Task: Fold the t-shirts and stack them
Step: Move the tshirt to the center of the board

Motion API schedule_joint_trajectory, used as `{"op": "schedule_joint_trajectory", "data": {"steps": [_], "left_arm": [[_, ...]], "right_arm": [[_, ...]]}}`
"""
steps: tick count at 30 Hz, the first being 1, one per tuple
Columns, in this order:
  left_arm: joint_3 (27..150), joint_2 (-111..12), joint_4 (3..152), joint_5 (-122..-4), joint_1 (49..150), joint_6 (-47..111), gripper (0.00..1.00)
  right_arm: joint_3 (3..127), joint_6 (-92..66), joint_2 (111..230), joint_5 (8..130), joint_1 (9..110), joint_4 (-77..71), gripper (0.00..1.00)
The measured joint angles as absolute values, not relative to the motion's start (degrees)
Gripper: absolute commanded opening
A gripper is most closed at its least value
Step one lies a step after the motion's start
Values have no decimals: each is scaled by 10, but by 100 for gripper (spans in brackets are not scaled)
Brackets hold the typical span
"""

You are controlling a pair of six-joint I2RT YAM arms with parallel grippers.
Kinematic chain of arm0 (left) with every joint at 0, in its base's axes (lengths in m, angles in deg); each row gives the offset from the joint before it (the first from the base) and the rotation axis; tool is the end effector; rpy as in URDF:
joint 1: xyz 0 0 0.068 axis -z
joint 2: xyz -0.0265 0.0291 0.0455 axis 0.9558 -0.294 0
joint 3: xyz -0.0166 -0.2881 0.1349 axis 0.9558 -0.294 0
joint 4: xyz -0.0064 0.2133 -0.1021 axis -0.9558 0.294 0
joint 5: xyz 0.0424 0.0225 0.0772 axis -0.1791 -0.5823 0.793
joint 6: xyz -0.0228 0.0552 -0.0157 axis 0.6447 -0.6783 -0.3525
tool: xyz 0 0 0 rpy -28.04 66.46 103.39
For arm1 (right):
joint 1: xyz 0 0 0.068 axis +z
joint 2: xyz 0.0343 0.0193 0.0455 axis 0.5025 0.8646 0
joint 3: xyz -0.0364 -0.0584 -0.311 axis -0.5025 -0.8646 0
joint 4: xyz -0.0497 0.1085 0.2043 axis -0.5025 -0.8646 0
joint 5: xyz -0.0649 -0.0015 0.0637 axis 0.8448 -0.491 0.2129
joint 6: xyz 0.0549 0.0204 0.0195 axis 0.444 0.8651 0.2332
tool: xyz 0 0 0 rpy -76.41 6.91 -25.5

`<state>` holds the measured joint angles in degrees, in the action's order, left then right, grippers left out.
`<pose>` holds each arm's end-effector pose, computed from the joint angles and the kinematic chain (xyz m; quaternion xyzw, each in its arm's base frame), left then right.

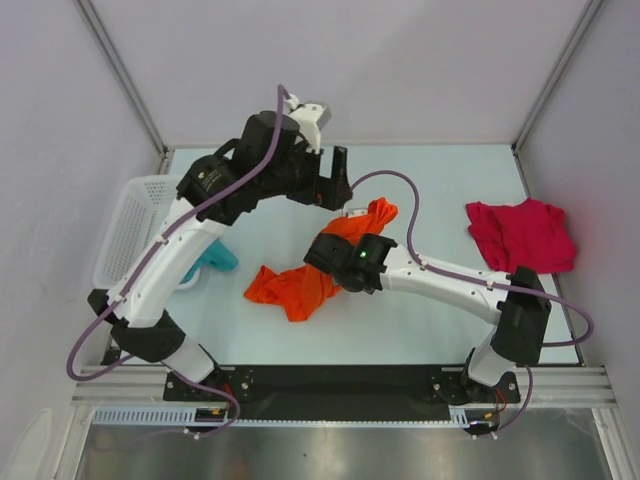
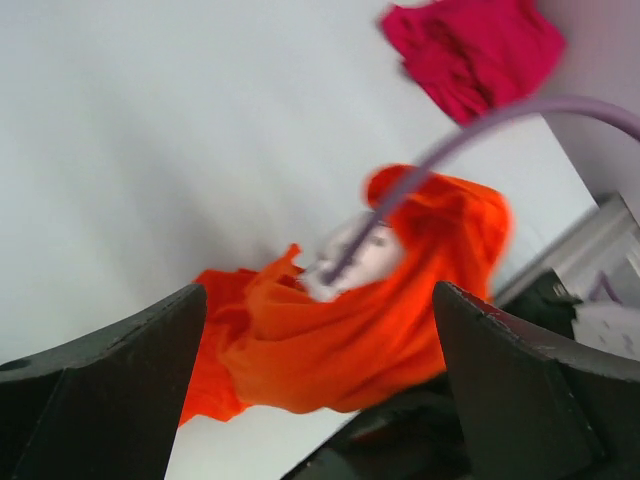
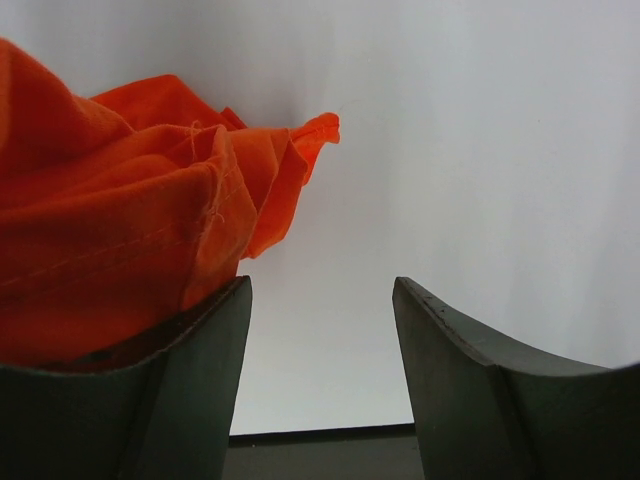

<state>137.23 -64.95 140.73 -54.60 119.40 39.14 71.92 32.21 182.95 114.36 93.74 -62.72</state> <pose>0.1967 -0.2073 0.5239 0.2092 0.8445 -0.2651 0.4157 0.1588 0.2549 0.3368 -0.0419 0.9332 -0.0433 0.3542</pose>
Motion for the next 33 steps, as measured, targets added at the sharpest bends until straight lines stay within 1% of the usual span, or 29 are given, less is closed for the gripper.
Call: {"op": "schedule_joint_trajectory", "data": {"steps": [5, 12, 15, 18, 23, 27, 33], "left_arm": [[1342, -608, 1410, -495, 1153, 407, 99], [1342, -550, 1407, -449, 1136, 431, 100], [1326, -521, 1401, -423, 1111, 448, 100], [1261, -479, 1398, -399, 1084, 465, 99], [1036, -394, 1367, -378, 1070, 489, 100], [878, -365, 1352, -384, 1060, 507, 99], [766, -331, 1321, -388, 1058, 535, 99]], "right_arm": [[721, 323, 1836, 1144, 937, -629, 64], [725, 323, 1843, 1144, 938, -631, 64], [725, 323, 1843, 1144, 939, -632, 63], [725, 323, 1843, 1146, 939, -632, 63], [725, 323, 1837, 1149, 941, -632, 63], [725, 323, 1823, 1158, 943, -636, 63], [725, 332, 1783, 1178, 949, -642, 62]]}}
